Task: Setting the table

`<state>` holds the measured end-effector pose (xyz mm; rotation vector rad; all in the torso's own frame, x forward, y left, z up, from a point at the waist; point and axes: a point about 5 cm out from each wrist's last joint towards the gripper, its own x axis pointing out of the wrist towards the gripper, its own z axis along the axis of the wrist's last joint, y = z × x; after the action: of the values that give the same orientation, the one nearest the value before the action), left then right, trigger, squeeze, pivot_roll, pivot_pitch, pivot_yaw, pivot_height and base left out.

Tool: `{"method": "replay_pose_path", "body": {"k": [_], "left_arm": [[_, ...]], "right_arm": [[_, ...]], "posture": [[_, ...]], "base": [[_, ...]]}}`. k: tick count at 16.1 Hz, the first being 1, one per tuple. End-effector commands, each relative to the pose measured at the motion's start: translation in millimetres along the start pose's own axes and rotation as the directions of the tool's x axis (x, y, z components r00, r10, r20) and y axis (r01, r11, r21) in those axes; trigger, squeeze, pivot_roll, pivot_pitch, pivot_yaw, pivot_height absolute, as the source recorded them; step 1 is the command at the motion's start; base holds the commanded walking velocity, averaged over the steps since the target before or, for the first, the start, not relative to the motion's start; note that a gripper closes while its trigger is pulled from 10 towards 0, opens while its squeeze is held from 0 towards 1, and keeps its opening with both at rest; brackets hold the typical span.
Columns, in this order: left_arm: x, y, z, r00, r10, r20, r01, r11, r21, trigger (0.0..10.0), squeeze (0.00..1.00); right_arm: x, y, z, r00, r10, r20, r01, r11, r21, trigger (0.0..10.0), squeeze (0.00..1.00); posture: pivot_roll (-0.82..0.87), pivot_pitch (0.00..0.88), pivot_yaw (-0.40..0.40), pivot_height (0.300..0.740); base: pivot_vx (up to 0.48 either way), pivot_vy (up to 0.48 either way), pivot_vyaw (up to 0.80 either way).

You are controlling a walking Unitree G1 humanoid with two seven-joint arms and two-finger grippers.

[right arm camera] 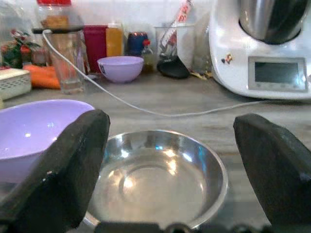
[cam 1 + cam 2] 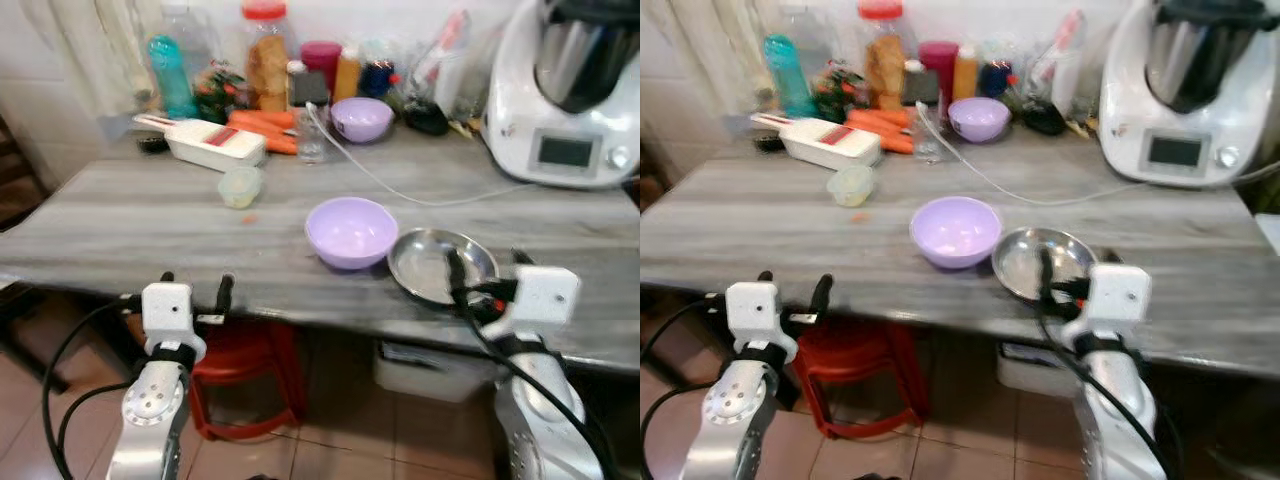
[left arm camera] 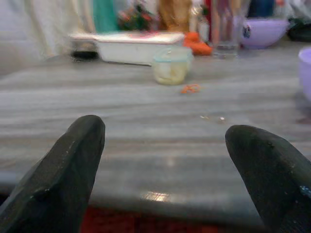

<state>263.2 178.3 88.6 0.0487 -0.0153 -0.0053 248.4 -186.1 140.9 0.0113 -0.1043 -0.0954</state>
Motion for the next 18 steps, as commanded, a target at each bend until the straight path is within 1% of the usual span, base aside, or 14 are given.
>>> {"method": "replay_pose_path", "body": {"k": [1, 2, 5, 7, 9, 11, 13, 15, 16, 18], "left_arm": [[-2.9, 2.8, -4, 1.000, 0.007, -0.021, -0.007, 1.000, 0.005, 10.0, 0.00], [-2.8, 2.3, -4, 1.000, 0.003, -0.022, -0.003, 1.000, 0.005, 10.0, 0.00], [-2.2, 0.7, -4, 1.000, -0.011, -0.023, 0.011, 1.000, 0.004, 10.0, 0.00], [-2.3, -0.5, -4, 1.000, -0.020, -0.024, 0.020, 1.000, 0.004, 10.0, 0.00], [-2.3, -1.8, -4, 0.999, -0.030, -0.026, 0.030, 1.000, 0.004, 10.0, 0.00], [-2.7, -2.8, -4, 0.999, -0.045, -0.019, 0.045, 0.999, 0.010, 10.0, 0.00], [-3.2, -5.3, -2, 0.997, -0.072, 0.003, 0.072, 0.997, 0.010, 10.0, 0.00], [-1.7, -9.3, 0, 0.996, -0.092, 0.004, 0.092, 0.996, 0.011, 10.0, 0.00], [-0.4, -9.8, 1, 0.995, -0.098, 0.016, 0.098, 0.995, -0.013, 10.0, 0.00], [1.4, -9.7, 3, 0.994, -0.103, 0.019, 0.104, 0.994, -0.019, 10.0, 0.00]], "right_arm": [[3.2, -3.2, -3, 0.999, -0.023, -0.026, 0.023, 1.000, 0.006, 10.0, 0.00], [3.6, -4.5, -5, 0.999, -0.033, -0.039, 0.033, 0.999, 0.005, 10.0, 0.00], [5.0, -7.6, -9, 0.998, -0.051, -0.033, 0.048, 0.996, -0.074, 10.0, 0.00], [6.2, -7.5, -10, 0.999, -0.041, -0.034, 0.038, 0.995, -0.096, 10.0, 0.00], [6.3, -6.7, -13, 0.998, -0.045, -0.048, 0.041, 0.995, -0.094, 10.0, 0.00], [5.0, -4.9, -16, 0.996, -0.030, -0.081, 0.025, 0.998, -0.055, 10.0, 0.00], [5.0, -3.1, -16, 0.996, -0.022, -0.082, 0.019, 0.999, -0.045, 10.0, 0.00], [6.4, -1.9, -16, 0.997, -0.017, -0.082, 0.014, 0.999, -0.037, 10.0, 0.00], [7.0, -2.2, -15, 0.997, -0.018, -0.079, 0.015, 0.999, -0.035, 10.0, 0.00], [8.0, -2.1, -13, 0.998, -0.015, -0.069, 0.014, 1.000, -0.024, 10.0, 0.00]], "posture": [[-0.07, 0.000, 0.048, 0.740], [-0.07, 0.000, 0.049, 0.740], [-0.07, 0.000, 0.049, 0.740], [-0.07, 0.000, 0.049, 0.740], [-0.06, 0.000, 0.050, 0.740], [-0.06, 0.000, 0.052, 0.740], [-0.06, 0.000, 0.052, 0.740], [-0.06, 0.000, 0.054, 0.740], [-0.06, 0.000, 0.055, 0.740], [-0.07, 0.000, 0.057, 0.740]], "base": [[-0.311, 0.000, 0.00], [-0.311, 0.000, 0.00], [-0.311, 0.000, 0.00], [-0.317, 0.000, 0.00], [-0.313, 0.000, 0.00], [-0.306, 0.000, 0.00], [0.000, 0.000, 0.00], [0.000, 0.000, 0.00], [0.000, 0.000, 0.00], [0.000, 0.000, 0.00]]}}
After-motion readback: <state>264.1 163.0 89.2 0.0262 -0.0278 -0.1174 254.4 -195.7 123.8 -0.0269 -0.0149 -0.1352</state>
